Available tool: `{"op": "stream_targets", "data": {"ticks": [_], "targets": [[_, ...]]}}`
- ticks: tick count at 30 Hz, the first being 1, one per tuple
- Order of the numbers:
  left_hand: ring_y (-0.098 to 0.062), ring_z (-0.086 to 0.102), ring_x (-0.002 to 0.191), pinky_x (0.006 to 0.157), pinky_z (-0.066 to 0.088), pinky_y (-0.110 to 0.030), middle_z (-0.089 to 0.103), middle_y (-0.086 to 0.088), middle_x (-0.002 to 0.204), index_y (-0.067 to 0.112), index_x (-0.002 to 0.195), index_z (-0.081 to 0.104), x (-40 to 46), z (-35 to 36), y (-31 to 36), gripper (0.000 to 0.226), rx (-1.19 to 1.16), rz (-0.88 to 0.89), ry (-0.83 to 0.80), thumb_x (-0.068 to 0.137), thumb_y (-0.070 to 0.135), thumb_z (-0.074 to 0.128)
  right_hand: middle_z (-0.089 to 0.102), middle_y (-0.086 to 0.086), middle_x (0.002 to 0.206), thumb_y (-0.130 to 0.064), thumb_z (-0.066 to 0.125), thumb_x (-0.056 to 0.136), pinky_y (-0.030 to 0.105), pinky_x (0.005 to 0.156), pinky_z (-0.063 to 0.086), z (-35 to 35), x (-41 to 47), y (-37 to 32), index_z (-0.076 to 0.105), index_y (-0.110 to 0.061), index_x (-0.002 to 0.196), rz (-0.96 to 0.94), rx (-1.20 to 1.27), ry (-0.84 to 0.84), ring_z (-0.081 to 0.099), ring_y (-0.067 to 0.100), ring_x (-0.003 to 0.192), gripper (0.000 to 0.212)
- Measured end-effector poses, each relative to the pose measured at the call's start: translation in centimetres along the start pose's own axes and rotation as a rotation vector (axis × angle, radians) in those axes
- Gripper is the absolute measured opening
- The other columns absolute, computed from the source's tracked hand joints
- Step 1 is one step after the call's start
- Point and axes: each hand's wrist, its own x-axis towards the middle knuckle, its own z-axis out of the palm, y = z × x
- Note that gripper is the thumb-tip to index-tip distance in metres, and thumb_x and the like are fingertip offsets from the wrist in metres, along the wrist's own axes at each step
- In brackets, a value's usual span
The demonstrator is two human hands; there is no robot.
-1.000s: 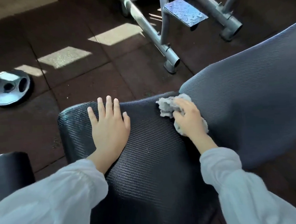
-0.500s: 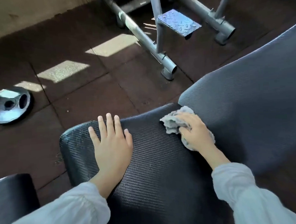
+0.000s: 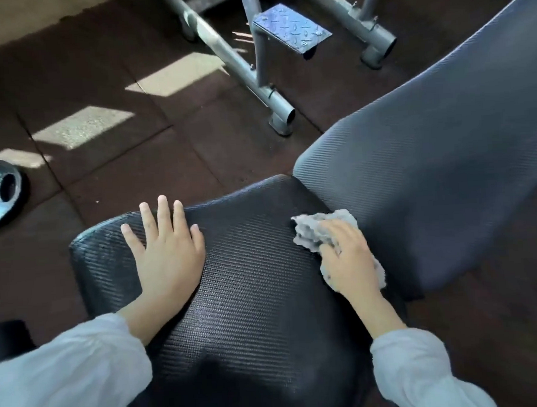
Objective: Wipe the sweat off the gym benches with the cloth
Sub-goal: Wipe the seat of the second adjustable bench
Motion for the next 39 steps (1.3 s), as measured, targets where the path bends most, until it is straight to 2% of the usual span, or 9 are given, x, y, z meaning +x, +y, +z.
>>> {"op": "stream_targets", "data": {"ticks": [3,7,11,16,20,28,32,35,39], "targets": [[-0.034,0.02,0.14,0.108,0.007,-0.062,0.032,-0.015,0.148,0.004,0.139,0.039,0.5,0.1,1.3,0.049,0.037,0.225,0.075,0.095,0.028,0.039,0.064,0.015,0.106,-0.021,0.04,0.081,0.032,0.092,0.033,-0.1,3.4,1.0,0.064,-0.002,0.108,0.222,-0.042,0.015,0.052,0.035,0.105,0.041],[-0.033,0.035,0.134,0.107,0.021,-0.058,0.044,-0.015,0.141,0.002,0.131,0.049,0.5,0.7,5.2,0.051,0.073,0.476,0.06,0.091,0.032,0.04,0.058,0.012,0.123,-0.014,0.046,0.082,0.032,0.099,0.029,1.7,5.3,-1.6,0.059,-0.005,0.119,0.033,-0.106,-0.07,0.044,0.029,0.119,0.04],[-0.024,0.004,0.144,0.113,-0.002,-0.047,0.013,-0.005,0.156,0.012,0.147,0.021,0.0,2.1,6.9,0.056,0.064,0.469,-0.044,0.099,0.037,0.032,0.055,0.004,0.13,-0.014,0.047,0.075,0.031,0.105,0.029,0.8,-0.5,-2.1,0.058,-0.013,0.123,-0.155,-0.075,-0.11,0.043,0.019,0.123,0.049],[-0.025,0.01,0.143,0.113,0.003,-0.05,0.019,-0.005,0.154,0.012,0.145,0.028,-0.3,2.5,6.7,0.054,-0.017,0.456,-0.044,0.098,0.037,0.035,0.06,0.012,0.122,-0.019,0.041,0.077,0.024,0.103,0.025,-1.2,-4.1,1.8,0.061,-0.003,0.116,0.106,-0.087,0.098,0.047,0.025,0.118,0.047],[-0.025,0.014,0.143,0.112,0.005,-0.051,0.023,-0.007,0.153,0.011,0.144,0.031,-0.4,2.8,6.6,0.053,-0.002,0.462,-0.008,0.099,0.039,0.03,0.065,0.016,0.101,-0.017,0.037,0.079,0.028,0.09,0.032,-1.0,1.6,2.2,0.064,0.002,0.103,0.311,-0.077,0.041,0.049,0.034,0.105,0.041],[-0.025,0.013,0.143,0.113,0.003,-0.049,0.023,-0.007,0.153,0.011,0.144,0.03,-0.6,2.9,6.6,0.053,-0.02,0.467,0.006,0.099,0.036,0.036,0.063,0.003,0.115,-0.021,0.04,0.074,0.021,0.1,0.031,-0.7,-3.2,-0.4,0.067,-0.009,0.106,-0.162,0.046,-0.067,0.05,0.015,0.111,0.044],[-0.022,0.005,0.144,0.114,-0.003,-0.046,0.014,-0.003,0.156,0.014,0.147,0.021,-0.5,2.7,6.5,0.054,-0.008,0.464,-0.028,0.1,0.039,0.028,0.065,0.005,0.101,-0.017,0.042,0.078,0.026,0.097,0.035,-1.4,-3.2,2.5,0.067,-0.002,0.097,0.101,-0.005,0.185,0.05,0.02,0.102,0.035],[-0.024,0.013,0.143,0.113,0.003,-0.049,0.021,-0.006,0.154,0.012,0.145,0.028,-0.6,2.9,6.5,0.054,0.023,0.46,-0.013,0.099,0.04,0.025,0.063,0.016,0.094,-0.02,0.037,0.091,0.033,0.076,0.035,-1.6,1.4,1.5,0.059,-0.008,0.075,0.426,-0.002,0.091,0.053,0.033,0.095,0.029],[-0.03,0.029,0.138,0.11,0.016,-0.054,0.037,-0.011,0.147,0.008,0.138,0.042,-0.7,3.0,6.5,0.063,0.027,0.476,0.02,0.091,0.042,0.017,0.062,-0.002,0.1,-0.017,0.042,0.088,0.031,0.092,0.031,-0.1,4.1,-0.8,0.062,-0.023,0.085,0.205,0.014,-0.033,0.047,0.028,0.113,0.021]]}}
